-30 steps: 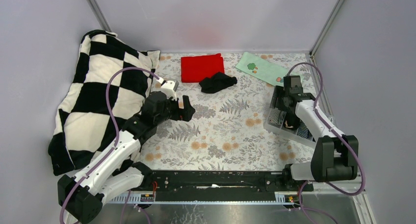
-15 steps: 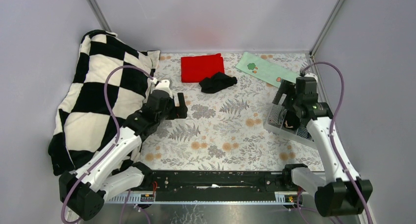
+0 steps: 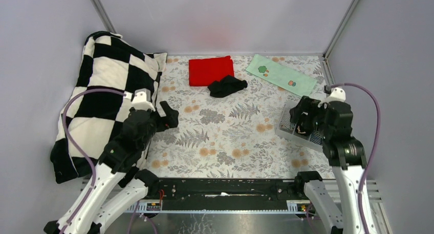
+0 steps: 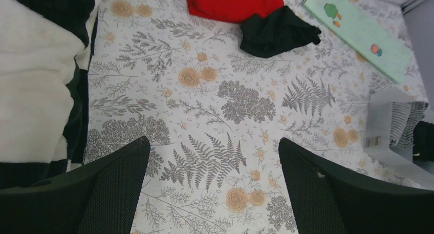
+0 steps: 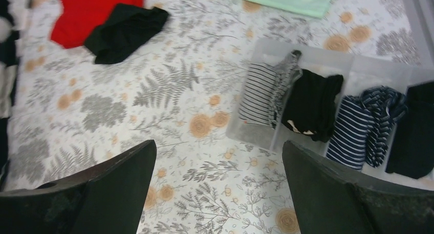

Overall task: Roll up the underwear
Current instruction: Reset both arms

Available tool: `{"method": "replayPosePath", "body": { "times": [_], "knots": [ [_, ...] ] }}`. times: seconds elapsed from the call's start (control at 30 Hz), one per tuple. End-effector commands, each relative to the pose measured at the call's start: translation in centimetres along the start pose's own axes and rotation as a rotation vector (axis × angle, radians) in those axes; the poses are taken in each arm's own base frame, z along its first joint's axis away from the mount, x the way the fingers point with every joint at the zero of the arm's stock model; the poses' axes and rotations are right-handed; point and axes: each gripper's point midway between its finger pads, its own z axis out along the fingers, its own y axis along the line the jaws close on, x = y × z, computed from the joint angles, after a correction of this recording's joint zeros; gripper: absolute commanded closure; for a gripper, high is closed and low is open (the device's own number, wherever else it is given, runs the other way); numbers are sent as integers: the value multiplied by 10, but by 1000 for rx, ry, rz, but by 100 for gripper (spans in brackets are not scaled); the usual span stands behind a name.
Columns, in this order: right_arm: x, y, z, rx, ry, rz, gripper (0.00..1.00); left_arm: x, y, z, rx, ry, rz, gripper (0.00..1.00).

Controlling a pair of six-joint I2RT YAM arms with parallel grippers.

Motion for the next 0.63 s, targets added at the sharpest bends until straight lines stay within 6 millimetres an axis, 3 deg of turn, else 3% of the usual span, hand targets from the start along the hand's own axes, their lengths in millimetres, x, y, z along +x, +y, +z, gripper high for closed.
{"method": "replayPosePath", "body": {
  "times": [0.0, 0.1, 0.33, 0.5, 0.6],
  "knots": [
    [1, 34, -26, -241, -51, -125, 0, -3, 12, -9, -23, -50, 9, 1],
    [-2, 47, -38, -331, -100, -181, 0, -3, 13, -12, -18, -58, 3, 1],
    [8, 63, -43, -450, -118, -181, 0, -9, 14, -19, -3, -99, -9, 1],
    [38, 67, -33, -515, -61, -139, 0, -11, 22, -22, -39, -117, -23, 1],
    [42, 69, -34, -529, -75, -145, 0, -12, 22, -21, -49, -113, -28, 1]
  ]
}}
